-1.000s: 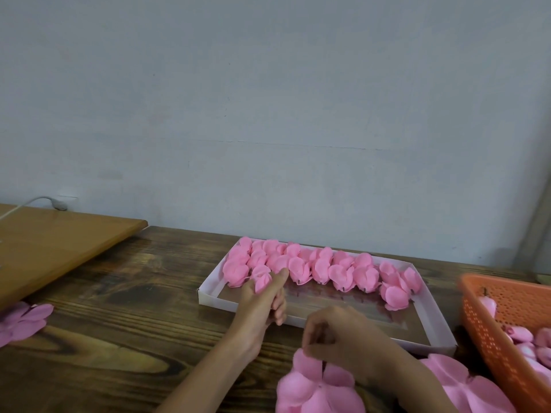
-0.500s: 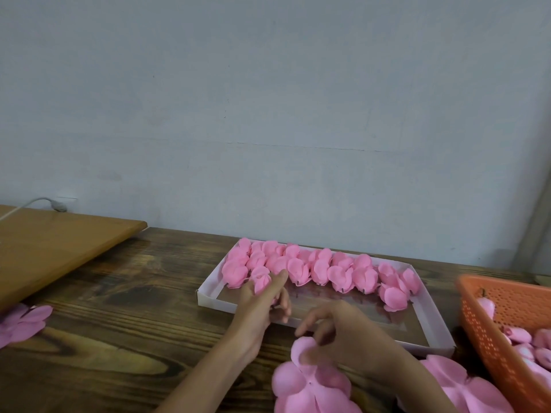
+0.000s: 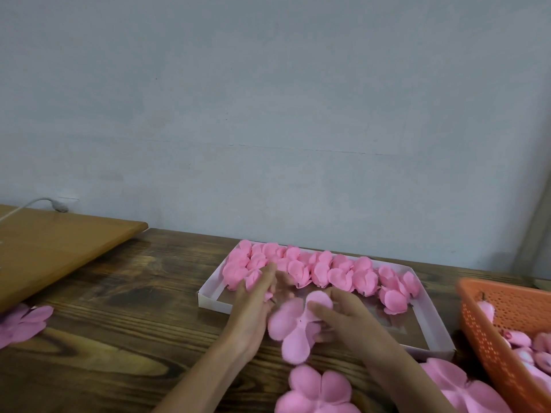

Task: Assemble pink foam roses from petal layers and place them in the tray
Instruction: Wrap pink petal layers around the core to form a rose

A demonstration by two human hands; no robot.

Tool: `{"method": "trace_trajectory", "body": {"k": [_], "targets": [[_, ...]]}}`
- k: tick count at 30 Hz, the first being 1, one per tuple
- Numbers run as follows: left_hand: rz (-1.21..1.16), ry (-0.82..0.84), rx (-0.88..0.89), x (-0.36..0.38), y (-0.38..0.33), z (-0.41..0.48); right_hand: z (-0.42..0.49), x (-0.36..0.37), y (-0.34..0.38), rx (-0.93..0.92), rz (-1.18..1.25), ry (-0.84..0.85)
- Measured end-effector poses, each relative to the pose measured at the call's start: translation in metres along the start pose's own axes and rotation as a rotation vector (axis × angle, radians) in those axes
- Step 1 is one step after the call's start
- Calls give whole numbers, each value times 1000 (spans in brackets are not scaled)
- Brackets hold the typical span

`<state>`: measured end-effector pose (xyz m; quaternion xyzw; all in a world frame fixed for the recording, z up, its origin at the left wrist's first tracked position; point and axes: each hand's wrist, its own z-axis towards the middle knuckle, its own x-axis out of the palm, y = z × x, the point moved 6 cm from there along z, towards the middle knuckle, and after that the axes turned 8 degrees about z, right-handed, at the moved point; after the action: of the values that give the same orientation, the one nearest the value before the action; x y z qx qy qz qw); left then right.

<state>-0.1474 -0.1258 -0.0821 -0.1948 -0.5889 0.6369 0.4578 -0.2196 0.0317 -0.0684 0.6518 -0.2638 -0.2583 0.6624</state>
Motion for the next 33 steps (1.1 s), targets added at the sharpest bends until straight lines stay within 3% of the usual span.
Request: {"method": "trace_trajectory", "body": {"k": [3, 6, 11, 19, 33], "targets": [[-10, 27, 36, 3, -8, -2, 4, 2, -8, -13, 121, -99], [98, 29, 78, 9, -14, -7, 8, 5, -13, -53, 35, -166], [86, 25, 89, 18, -14, -14, 11, 17, -15, -98, 2, -73], [104, 10, 38, 17, -17, -17, 12, 11, -18, -95, 136, -172], [139, -27, -22, 16, -12, -18, 12, 16, -18, -96, 274, -104]]}}
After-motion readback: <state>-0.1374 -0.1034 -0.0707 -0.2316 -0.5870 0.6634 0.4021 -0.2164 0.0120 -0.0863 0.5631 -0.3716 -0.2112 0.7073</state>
